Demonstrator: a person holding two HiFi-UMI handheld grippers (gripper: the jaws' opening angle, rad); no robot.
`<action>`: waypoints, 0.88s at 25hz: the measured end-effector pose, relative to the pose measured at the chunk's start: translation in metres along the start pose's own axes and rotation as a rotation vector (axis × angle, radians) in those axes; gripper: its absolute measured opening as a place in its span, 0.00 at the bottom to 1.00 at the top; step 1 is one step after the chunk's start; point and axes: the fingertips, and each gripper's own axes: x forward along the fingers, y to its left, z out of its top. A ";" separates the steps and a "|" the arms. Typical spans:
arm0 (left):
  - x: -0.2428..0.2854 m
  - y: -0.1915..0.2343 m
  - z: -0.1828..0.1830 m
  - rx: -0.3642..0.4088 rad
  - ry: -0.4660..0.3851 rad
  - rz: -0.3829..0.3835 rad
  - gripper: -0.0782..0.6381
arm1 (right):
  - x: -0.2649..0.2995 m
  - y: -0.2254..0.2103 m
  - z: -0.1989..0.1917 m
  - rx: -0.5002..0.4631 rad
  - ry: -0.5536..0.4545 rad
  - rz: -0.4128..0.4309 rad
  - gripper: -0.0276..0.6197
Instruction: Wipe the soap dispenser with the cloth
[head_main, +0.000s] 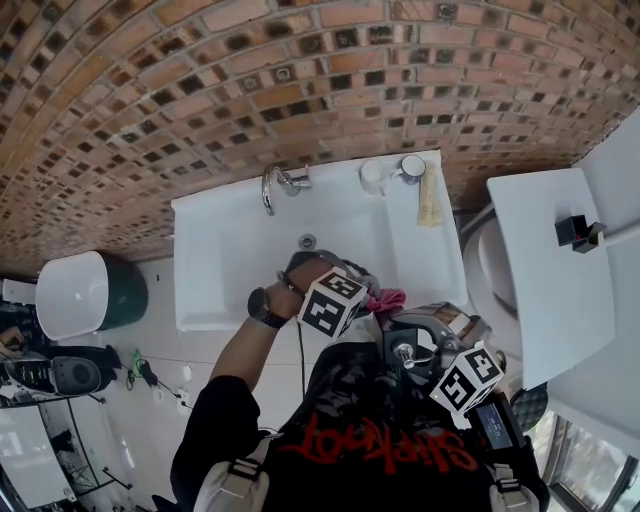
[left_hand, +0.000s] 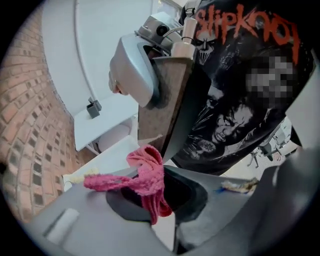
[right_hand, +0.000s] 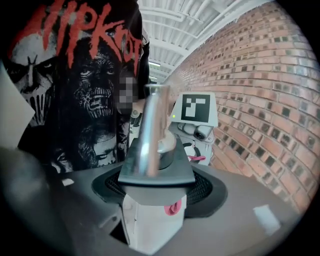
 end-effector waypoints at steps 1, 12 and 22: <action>-0.002 -0.001 0.002 0.014 0.009 0.002 0.17 | 0.001 0.000 0.000 0.000 -0.002 0.001 0.52; -0.059 0.002 0.043 -0.079 -0.437 0.144 0.17 | -0.001 -0.012 -0.007 0.052 -0.087 -0.063 0.52; -0.101 0.035 0.026 -0.394 -0.854 0.490 0.17 | -0.010 -0.060 -0.037 0.291 -0.093 -0.214 0.52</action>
